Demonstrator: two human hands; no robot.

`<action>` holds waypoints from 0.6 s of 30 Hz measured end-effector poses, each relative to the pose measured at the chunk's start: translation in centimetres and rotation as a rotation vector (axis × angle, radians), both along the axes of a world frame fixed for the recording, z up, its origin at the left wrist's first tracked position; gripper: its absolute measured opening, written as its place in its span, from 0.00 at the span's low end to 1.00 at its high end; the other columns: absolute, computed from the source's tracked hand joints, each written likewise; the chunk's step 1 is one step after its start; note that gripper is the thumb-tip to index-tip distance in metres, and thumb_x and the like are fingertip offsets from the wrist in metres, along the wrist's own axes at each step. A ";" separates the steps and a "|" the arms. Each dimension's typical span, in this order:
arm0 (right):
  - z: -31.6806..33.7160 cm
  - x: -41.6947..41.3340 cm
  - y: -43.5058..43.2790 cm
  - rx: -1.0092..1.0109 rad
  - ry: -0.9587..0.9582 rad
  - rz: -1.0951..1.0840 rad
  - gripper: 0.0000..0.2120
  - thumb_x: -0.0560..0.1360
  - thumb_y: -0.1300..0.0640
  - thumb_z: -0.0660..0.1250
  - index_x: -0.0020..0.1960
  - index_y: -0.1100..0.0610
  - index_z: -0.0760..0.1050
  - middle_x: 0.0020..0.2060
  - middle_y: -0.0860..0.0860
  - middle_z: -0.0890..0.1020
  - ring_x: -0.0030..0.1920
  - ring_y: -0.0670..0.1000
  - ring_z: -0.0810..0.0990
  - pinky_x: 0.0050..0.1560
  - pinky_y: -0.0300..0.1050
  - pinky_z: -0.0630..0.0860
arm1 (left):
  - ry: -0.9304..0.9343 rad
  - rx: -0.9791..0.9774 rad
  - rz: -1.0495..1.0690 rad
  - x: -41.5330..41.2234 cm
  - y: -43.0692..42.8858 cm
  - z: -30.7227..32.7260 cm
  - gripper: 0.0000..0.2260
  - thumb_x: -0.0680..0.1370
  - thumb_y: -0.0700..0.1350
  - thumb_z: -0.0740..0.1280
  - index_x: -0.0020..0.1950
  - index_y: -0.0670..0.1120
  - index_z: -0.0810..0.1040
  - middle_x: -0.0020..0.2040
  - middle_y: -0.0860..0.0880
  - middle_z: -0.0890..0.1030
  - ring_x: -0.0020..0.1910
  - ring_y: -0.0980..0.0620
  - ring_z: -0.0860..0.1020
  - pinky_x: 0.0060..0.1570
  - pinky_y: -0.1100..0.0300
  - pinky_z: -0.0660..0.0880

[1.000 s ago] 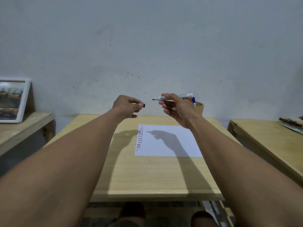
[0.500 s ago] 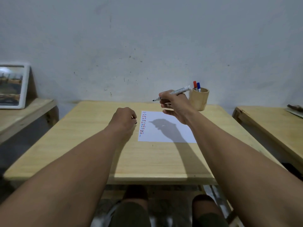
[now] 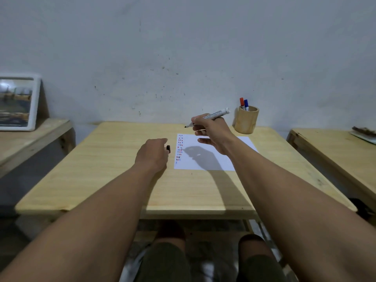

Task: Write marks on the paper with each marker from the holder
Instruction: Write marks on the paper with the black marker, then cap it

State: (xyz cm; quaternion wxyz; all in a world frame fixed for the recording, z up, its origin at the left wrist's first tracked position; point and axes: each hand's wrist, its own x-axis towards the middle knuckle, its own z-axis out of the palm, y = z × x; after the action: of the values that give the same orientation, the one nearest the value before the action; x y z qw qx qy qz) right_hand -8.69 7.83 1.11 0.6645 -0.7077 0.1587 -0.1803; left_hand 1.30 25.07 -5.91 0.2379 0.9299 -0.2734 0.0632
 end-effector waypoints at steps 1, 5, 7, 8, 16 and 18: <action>-0.1 -0.1 0.2 -0.005 0.006 -0.002 0.04 0.77 0.54 0.71 0.47 0.55 0.82 0.41 0.52 0.81 0.39 0.49 0.80 0.42 0.45 0.79 | -0.022 0.003 0.011 -0.5 0.3 -0.2 0.16 0.79 0.43 0.62 0.67 0.46 0.76 0.56 0.46 0.82 0.58 0.41 0.77 0.51 0.50 0.77; -0.9 -0.3 1.2 -0.038 0.030 -0.011 0.04 0.77 0.55 0.70 0.47 0.55 0.81 0.40 0.52 0.83 0.39 0.50 0.81 0.42 0.45 0.79 | -0.053 0.020 0.030 -2.7 1.2 -1.2 0.14 0.80 0.42 0.59 0.64 0.45 0.76 0.56 0.46 0.81 0.57 0.41 0.77 0.49 0.51 0.73; -1.5 -0.4 1.8 -0.071 0.045 -0.010 0.03 0.76 0.56 0.70 0.45 0.55 0.81 0.39 0.52 0.82 0.39 0.49 0.80 0.42 0.45 0.78 | -0.067 0.057 0.022 -3.7 1.4 -1.5 0.13 0.79 0.42 0.58 0.60 0.46 0.77 0.56 0.46 0.81 0.56 0.41 0.77 0.50 0.52 0.71; -1.7 -0.5 2.1 -0.091 0.053 -0.011 0.03 0.76 0.56 0.70 0.44 0.55 0.81 0.37 0.51 0.81 0.38 0.49 0.80 0.42 0.45 0.78 | -0.068 0.087 0.008 -4.3 1.6 -1.7 0.13 0.79 0.43 0.57 0.59 0.46 0.77 0.57 0.46 0.81 0.56 0.41 0.77 0.51 0.51 0.71; -4.5 -0.4 3.9 -0.199 0.089 -0.110 0.07 0.72 0.56 0.69 0.44 0.61 0.79 0.34 0.53 0.79 0.34 0.50 0.76 0.37 0.45 0.75 | 0.089 0.380 -0.108 -5.9 2.2 -2.2 0.25 0.83 0.52 0.44 0.82 0.53 0.51 0.82 0.43 0.50 0.80 0.43 0.46 0.74 0.34 0.42; -5.6 -0.2 4.1 -0.219 0.115 -0.148 0.11 0.71 0.55 0.69 0.46 0.63 0.80 0.34 0.52 0.81 0.33 0.50 0.78 0.36 0.45 0.76 | 0.104 0.397 -0.123 -6.0 2.4 -2.1 0.26 0.83 0.53 0.43 0.82 0.53 0.47 0.82 0.44 0.46 0.81 0.44 0.43 0.74 0.34 0.41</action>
State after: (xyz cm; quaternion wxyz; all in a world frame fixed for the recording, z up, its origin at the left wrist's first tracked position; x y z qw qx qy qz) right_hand -8.89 11.89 -4.45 0.5580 -0.7714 0.2278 -0.2041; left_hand -4.68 27.50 -8.01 0.0672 0.9421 -0.3240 -0.0548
